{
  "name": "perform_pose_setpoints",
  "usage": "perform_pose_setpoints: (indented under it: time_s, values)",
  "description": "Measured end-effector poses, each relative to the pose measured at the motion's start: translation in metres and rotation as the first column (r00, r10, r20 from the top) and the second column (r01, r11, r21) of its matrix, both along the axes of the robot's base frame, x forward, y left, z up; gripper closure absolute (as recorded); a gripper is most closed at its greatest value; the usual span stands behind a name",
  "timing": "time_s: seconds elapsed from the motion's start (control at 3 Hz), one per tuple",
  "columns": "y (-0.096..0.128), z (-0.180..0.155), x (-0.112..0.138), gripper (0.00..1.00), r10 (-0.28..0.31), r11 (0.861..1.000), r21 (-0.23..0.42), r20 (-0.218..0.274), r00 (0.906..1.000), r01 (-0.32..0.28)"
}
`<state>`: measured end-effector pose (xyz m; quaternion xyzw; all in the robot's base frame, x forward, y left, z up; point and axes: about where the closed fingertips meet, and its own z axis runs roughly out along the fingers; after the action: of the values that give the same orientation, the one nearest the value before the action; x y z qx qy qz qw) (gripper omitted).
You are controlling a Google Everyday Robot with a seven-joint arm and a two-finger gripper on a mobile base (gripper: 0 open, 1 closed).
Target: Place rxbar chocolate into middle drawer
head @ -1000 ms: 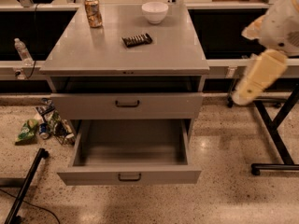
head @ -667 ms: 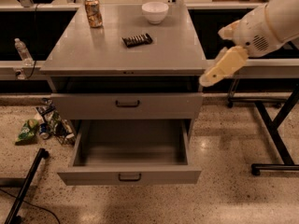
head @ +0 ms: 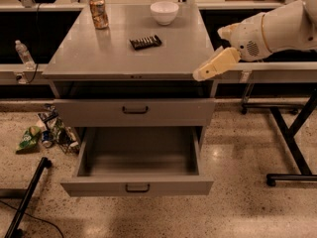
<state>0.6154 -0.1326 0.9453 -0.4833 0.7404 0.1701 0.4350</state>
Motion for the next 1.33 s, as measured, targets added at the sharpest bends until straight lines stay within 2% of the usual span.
perform_pose_setpoints:
  time_s: [0.33,0.67,1.33]
  values:
    - [0.028,-0.004,0.042,0.00,0.050,0.999,0.001,0.062,0.9968,-0.050]
    - [0.041,-0.013,0.080,0.00,0.001,0.998,0.058,0.089,0.9960,-0.007]
    - [0.059,-0.066,0.180,0.00,-0.101,0.986,0.144,0.087,0.9910,0.088]
